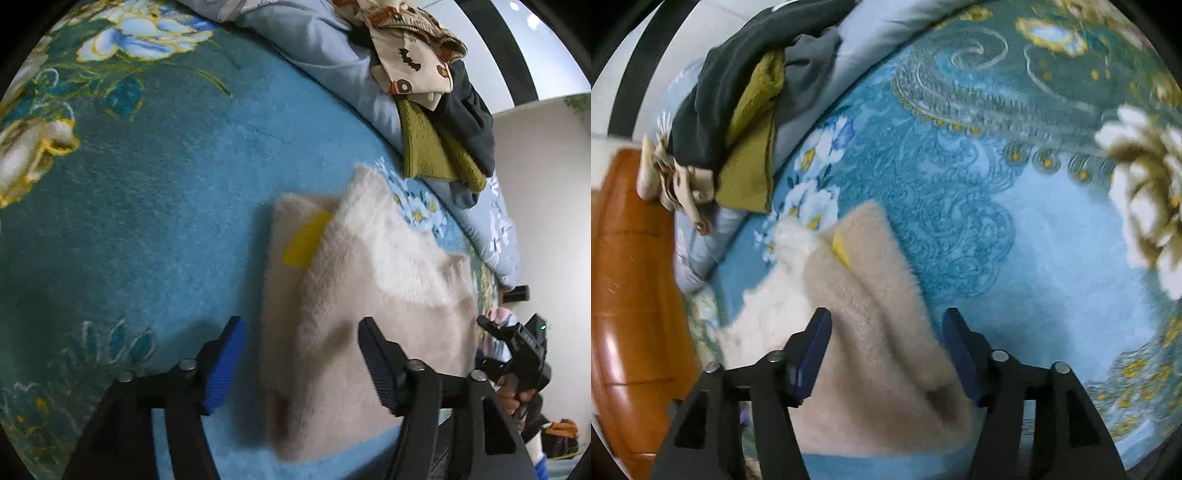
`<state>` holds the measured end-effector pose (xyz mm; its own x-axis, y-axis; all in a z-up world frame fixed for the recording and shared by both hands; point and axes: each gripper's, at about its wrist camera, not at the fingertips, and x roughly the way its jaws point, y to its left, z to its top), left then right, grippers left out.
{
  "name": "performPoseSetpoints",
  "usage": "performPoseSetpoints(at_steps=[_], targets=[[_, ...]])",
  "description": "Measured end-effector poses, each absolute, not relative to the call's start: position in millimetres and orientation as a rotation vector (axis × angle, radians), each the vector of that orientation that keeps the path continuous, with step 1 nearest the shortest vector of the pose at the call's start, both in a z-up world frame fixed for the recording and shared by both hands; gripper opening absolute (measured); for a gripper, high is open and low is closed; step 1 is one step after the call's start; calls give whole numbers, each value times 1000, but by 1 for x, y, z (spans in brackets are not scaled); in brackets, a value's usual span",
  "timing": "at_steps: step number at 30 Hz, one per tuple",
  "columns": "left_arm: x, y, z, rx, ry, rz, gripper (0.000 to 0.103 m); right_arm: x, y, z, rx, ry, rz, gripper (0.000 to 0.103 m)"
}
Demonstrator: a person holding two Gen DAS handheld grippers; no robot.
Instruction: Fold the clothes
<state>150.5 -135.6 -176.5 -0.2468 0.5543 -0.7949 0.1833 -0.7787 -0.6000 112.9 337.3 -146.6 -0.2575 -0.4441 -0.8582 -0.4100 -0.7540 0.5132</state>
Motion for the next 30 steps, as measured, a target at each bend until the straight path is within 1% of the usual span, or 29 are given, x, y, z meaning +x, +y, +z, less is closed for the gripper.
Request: performPoseSetpoints(at_steps=[2, 4, 6, 8, 12, 15, 16, 17, 18, 19, 20, 21, 22, 23, 25, 28, 30], targets=[[146, -133, -187, -1769, -920, 2091, 77, 111, 339, -152, 1901, -1132, -2181, 73], [142, -131, -195, -1777, -951, 2062, 80, 106, 335, -158, 1918, -1126, -2146, 78], [140, -130, -198, -1765, -979, 2043, 84, 101, 332, -162, 1932, -1109, -2136, 78], [139, -131, -201, -1751, -1007, 2023, 86, 96, 330, -168, 1938, -1104, -2143, 78], [141, -136, -205, -1729, -1063, 1982, 86, 87, 323, -182, 1957, -1101, -2108, 78], [139, -141, -208, -1743, -1164, 1963, 86, 82, 316, -184, 1957, -1060, -2098, 78], [138, -141, -208, -1754, -1185, 1965, 85, 80, 314, -183, 1954, -1042, -2099, 76], [138, -141, -209, -1764, -1207, 1966, 85, 80, 312, -183, 1955, -1025, -2100, 71], [137, -140, -208, -1768, -1207, 1971, 80, 80, 310, -182, 1961, -1009, -2103, 69], [138, -138, -206, -1764, -1186, 1979, 63, 81, 309, -182, 1968, -1000, -2108, 64], [138, -136, -204, -1761, -1165, 1987, 49, 82, 309, -180, 1969, -999, -2111, 60], [138, -133, -200, -1760, -1137, 2006, 48, 83, 309, -178, 1967, -996, -2117, 57], [138, -130, -194, -1762, -1104, 2036, 41, 84, 308, -175, 1960, -988, -2126, 50], [138, -127, -188, -1764, -1069, 2066, 36, 85, 308, -171, 1954, -979, -2134, 43], [138, -123, -174, -1749, -1017, 2110, 31, 88, 306, -162, 1921, -970, -2147, 34], [138, -118, -144, -1672, -972, 2150, 28, 93, 307, -144, 1843, -977, -2160, 31], [133, -110, -119, -1603, -909, 2170, 27, 98, 310, -128, 1777, -1001, -2166, 30]])
